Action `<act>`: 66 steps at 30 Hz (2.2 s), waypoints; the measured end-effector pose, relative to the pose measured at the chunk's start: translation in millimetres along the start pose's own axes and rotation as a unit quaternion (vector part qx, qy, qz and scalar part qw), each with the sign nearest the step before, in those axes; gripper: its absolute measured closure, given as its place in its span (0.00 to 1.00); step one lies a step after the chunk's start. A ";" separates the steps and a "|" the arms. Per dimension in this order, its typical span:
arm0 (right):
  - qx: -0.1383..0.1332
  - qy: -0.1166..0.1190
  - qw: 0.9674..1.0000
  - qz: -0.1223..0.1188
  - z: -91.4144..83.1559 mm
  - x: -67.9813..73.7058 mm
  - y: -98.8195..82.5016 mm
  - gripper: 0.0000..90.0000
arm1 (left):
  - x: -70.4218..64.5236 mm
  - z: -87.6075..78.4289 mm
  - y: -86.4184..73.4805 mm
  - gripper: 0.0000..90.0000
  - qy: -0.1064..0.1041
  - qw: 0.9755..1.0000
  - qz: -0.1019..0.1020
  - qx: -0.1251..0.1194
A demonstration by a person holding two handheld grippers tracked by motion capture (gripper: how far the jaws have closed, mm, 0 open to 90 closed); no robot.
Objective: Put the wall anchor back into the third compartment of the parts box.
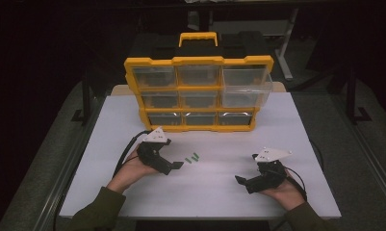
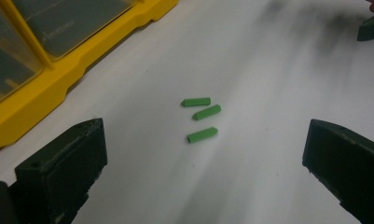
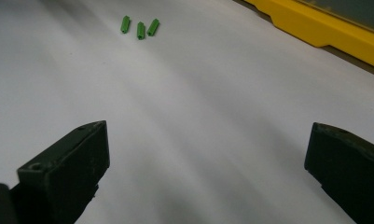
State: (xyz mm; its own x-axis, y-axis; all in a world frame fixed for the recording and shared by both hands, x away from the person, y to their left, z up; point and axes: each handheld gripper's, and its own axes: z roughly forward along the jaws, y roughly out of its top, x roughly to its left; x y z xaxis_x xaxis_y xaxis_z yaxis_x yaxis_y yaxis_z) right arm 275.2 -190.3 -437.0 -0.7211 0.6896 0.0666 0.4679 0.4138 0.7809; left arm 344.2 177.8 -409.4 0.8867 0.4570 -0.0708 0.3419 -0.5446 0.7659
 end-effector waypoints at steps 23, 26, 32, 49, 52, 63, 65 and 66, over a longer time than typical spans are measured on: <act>0.001 0.000 1.000 0.000 0.0 0.1 0.0 0.00 | 4.2 47.1 28.6 0.10 -0.026 0.999 0.002 0.022; 0.002 0.000 1.000 0.000 0.1 0.1 -0.1 0.00 | 6.4 51.9 29.1 0.16 -0.032 0.999 -0.001 0.028; 0.002 -0.001 1.000 0.000 0.1 -0.1 0.0 0.00 | 6.7 60.7 28.1 0.23 -0.026 0.999 -0.013 0.038; 0.005 -0.001 1.000 -0.002 0.7 0.0 -0.2 0.00 | 5.1 77.4 21.1 0.52 -0.016 0.998 -0.015 0.058; 0.005 -0.002 1.000 -0.002 0.5 0.0 -0.2 0.00 | 5.4 78.3 20.4 0.56 -0.014 0.997 0.003 0.069; 0.006 -0.001 1.000 -0.003 0.7 0.1 -0.2 0.00 | 2.9 79.5 20.7 0.68 0.002 0.997 0.027 0.078; 0.006 -0.001 1.000 -0.004 0.7 0.2 -0.2 0.00 | 3.1 79.8 20.3 0.71 0.003 0.997 0.024 0.074; 0.006 -0.001 1.000 -0.004 0.8 0.3 -0.2 0.00 | 4.0 79.3 20.3 0.72 0.004 0.997 0.029 0.076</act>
State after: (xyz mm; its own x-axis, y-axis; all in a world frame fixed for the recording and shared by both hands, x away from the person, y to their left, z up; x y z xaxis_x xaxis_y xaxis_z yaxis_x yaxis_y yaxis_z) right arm 275.3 -189.8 -437.6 -0.7240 0.6872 0.0599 0.4690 0.4266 0.7734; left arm 379.4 112.8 -444.8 0.9038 0.4272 -0.0247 0.3349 -0.6702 0.6624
